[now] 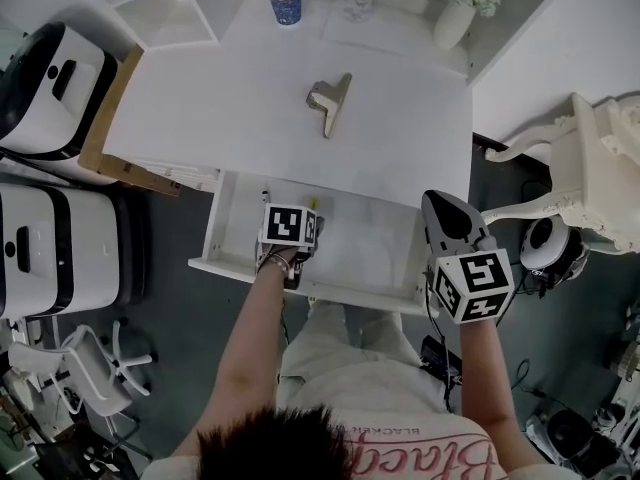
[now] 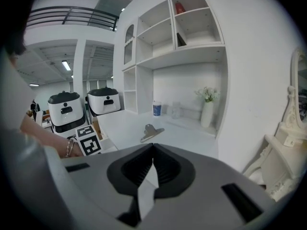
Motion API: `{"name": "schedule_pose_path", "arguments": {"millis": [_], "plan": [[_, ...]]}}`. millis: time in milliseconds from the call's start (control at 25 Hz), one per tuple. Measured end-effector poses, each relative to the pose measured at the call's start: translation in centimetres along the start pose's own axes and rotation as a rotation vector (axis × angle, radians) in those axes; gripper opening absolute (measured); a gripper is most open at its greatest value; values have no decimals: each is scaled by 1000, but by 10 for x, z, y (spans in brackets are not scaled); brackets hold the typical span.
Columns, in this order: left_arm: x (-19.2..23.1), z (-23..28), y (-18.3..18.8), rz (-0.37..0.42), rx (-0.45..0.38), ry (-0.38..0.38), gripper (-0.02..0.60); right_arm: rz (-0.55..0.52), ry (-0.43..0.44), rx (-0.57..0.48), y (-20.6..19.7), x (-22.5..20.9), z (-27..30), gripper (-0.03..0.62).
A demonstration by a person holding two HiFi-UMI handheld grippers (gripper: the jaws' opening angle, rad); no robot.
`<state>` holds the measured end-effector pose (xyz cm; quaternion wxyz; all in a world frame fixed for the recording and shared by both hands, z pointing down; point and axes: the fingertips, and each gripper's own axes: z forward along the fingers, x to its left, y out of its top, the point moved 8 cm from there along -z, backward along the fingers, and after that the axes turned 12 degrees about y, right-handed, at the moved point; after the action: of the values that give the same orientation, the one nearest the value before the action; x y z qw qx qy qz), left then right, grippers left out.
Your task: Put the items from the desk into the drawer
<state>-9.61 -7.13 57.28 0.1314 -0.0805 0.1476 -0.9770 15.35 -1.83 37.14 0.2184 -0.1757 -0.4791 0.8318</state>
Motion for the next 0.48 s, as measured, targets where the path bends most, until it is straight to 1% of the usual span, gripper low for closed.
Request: {"name": "schedule_pose_path", "arguments": {"millis": [280, 400, 480], "plan": [[1, -49, 28, 10, -122, -9, 301, -31, 14, -58, 26, -3, -2, 8], [4, -76, 45, 12, -205, -6, 299, -51, 4, -96, 42, -6, -6, 8], [6, -96, 58, 6, -278, 1, 297, -72, -4, -124, 54, -7, -9, 8]]}}
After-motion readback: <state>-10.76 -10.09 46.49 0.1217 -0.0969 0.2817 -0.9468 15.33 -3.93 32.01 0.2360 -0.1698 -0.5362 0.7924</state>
